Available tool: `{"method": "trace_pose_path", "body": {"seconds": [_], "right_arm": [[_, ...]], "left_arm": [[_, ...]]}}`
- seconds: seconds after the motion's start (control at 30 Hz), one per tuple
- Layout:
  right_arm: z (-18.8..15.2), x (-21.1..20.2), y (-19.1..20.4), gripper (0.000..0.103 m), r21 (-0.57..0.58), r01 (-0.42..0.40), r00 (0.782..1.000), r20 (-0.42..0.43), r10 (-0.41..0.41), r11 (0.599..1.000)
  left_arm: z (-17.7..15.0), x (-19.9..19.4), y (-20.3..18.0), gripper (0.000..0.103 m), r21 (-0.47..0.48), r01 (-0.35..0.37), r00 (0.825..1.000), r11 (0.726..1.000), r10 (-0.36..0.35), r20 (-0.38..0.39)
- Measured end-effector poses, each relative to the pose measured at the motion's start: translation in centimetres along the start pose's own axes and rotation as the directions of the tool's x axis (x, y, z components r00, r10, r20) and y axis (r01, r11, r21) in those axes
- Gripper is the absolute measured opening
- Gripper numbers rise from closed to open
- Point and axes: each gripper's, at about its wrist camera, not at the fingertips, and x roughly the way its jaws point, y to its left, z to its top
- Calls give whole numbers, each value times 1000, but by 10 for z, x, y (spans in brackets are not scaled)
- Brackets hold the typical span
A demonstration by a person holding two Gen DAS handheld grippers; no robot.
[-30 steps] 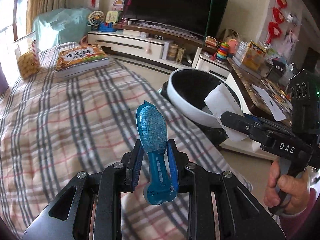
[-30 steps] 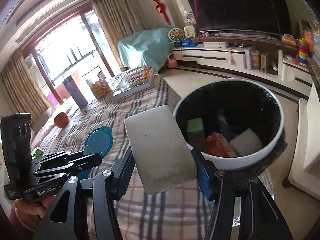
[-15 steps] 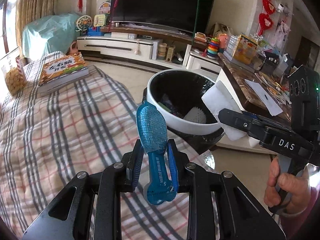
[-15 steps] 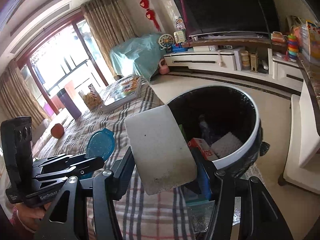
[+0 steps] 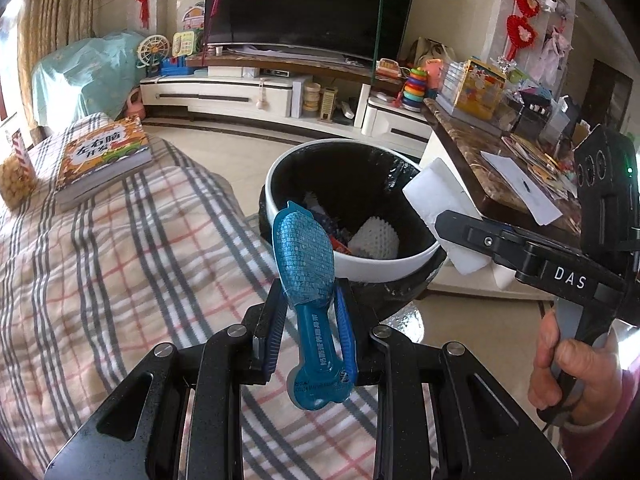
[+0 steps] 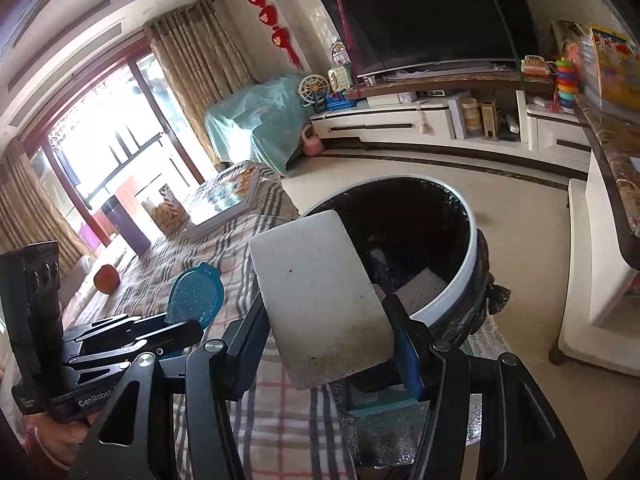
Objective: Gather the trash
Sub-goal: 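Lower the blue toy and foam block into the bin and hold them there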
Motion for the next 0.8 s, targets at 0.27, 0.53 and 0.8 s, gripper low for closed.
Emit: {"method": "trace_pose_path", "body": {"seconds": [0.27, 0.53, 0.8], "right_arm": [[4, 1, -5, 58, 6, 10, 1000, 3, -10, 1000], [11, 2, -9, 58, 7, 18, 1000, 0, -18, 1000], [22, 8, -9, 58, -8, 27, 1000, -4, -27, 1000]], "left_arm": [[8, 6, -5, 23, 10, 5, 1000, 1000, -5, -2], [16, 11, -10, 23, 26, 7, 1000, 1000, -7, 1], [23, 17, -12, 23, 34, 5, 1000, 999, -5, 1]]}}
